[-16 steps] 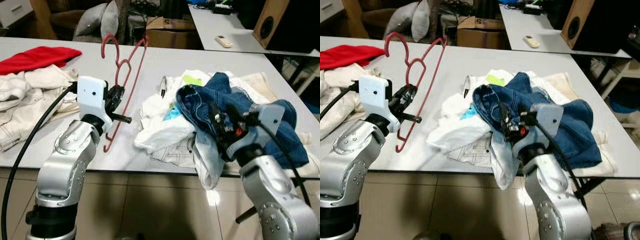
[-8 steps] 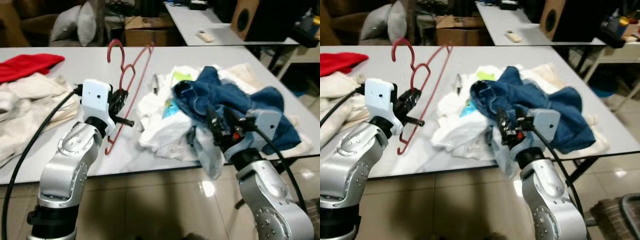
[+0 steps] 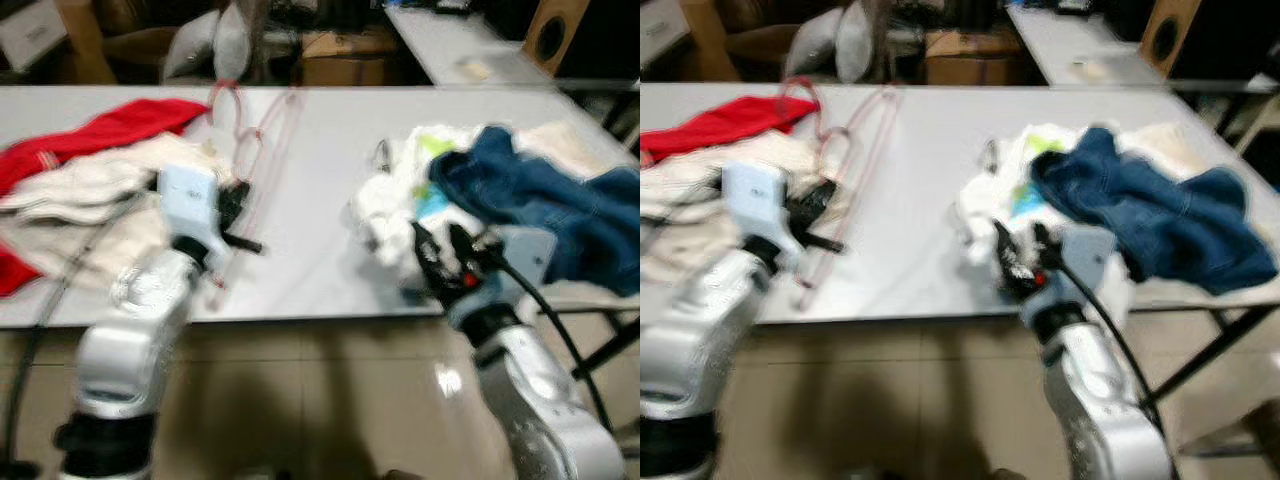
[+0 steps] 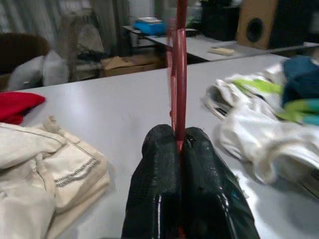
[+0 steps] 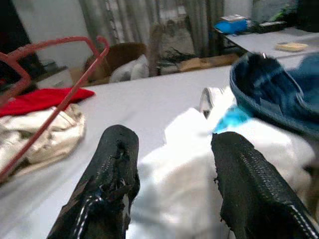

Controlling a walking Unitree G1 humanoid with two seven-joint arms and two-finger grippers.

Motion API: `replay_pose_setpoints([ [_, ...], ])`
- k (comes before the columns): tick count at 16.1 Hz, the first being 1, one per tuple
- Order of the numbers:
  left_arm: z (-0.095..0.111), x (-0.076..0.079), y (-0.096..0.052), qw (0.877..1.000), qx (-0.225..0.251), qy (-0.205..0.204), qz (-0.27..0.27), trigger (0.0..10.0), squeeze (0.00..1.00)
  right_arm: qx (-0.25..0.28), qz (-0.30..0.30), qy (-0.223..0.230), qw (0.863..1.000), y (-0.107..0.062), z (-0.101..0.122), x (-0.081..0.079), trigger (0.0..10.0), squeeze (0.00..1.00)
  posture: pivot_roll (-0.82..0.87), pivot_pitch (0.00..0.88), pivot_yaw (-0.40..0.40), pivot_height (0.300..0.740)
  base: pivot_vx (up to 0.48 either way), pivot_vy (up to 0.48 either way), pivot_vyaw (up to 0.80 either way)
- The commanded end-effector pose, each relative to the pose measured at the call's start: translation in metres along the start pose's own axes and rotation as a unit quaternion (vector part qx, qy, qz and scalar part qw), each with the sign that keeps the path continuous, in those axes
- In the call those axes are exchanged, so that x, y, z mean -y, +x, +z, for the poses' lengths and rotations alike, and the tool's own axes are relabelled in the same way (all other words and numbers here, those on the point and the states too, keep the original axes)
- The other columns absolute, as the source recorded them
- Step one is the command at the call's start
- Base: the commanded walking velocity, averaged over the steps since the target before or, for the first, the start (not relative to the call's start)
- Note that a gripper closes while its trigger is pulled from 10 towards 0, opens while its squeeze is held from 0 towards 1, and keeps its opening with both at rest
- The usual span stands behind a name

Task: Hang hanger

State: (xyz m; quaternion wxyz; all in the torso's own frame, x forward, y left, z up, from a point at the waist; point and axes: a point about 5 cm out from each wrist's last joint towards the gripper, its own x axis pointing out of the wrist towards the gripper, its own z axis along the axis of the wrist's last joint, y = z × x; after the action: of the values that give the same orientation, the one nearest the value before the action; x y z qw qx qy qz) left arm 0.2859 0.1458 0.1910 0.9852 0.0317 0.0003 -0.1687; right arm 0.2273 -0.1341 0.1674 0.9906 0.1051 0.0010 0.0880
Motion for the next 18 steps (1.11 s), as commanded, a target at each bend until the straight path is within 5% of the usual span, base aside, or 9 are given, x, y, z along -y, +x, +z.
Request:
replay_pose_setpoints([
  [1, 0.003, -0.005, -0.003, 1.0, 0.004, 0.01, 0.006, 10.0, 0.0, 0.009, 0.008, 0.004, 1.0, 0.001, 0.003, -0.004, 10.0, 0.0, 0.02, 0.035, 0.012, 0.74, 0.0, 0.36, 0.0],
  [7, -0.007, 0.004, -0.004, 0.999, -0.02, 0.016, -0.046, 10.0, 0.0, 0.004, 0.017, 0.007, 1.0, 0.0, 0.0, -0.005, 10.0, 0.0, 0.0, 0.028, 0.013, 0.74, 0.0, 0.114, 0.0],
  [9, -0.01, -0.007, -0.006, 0.993, -0.032, 0.053, -0.096, 10.0, 0.0, 0.042, 0.069, -0.044, 0.996, 0.002, 0.018, 0.001, 10.0, 0.0, -0.01, 0.025, 0.023, 0.74, 0.0, 0.0, 0.0],
  [10, -0.004, -0.018, -0.007, 0.99, -0.029, 0.06, -0.125, 10.0, 0.0, 0.057, 0.15, -0.071, 0.985, 0.002, 0.036, 0.006, 10.0, 0.0, -0.01, 0.022, 0.02, 0.74, 0.0, 0.0, 0.0],
  [11, 0.002, -0.023, -0.006, 0.986, -0.026, 0.071, -0.146, 10.0, 0.0, 0.062, 0.202, -0.085, 0.974, 0.001, 0.047, 0.009, 10.0, 1.0, 0.0, 0.017, 0.011, 0.74, 0.0, 0.0, 0.0],
  [13, 0.025, -0.027, -0.007, 0.961, -0.016, 0.122, -0.247, 10.0, 0.0, 0.062, 0.339, -0.13, 0.93, 0.002, 0.085, 0.02, 10.0, 1.0, 0.02, 0.015, -0.004, 0.74, 0.0, 0.0, 0.0],
  [15, 0.034, -0.026, -0.008, 0.942, -0.018, 0.145, -0.302, 10.0, 0.0, 0.05, 0.395, -0.148, 0.905, 0.005, 0.1, 0.023, 10.0, 1.0, 0.02, 0.009, -0.011, 0.74, 0.0, 0.0, 0.0],
  [18, 0.05, -0.019, -0.01, 0.901, -0.017, 0.185, -0.393, 10.0, 0.0, -0.021, 0.491, -0.213, 0.845, 0.005, 0.121, 0.032, 10.0, 1.0, 0.02, 0.002, -0.019, 0.74, 0.0, 0.0, 0.0],
])
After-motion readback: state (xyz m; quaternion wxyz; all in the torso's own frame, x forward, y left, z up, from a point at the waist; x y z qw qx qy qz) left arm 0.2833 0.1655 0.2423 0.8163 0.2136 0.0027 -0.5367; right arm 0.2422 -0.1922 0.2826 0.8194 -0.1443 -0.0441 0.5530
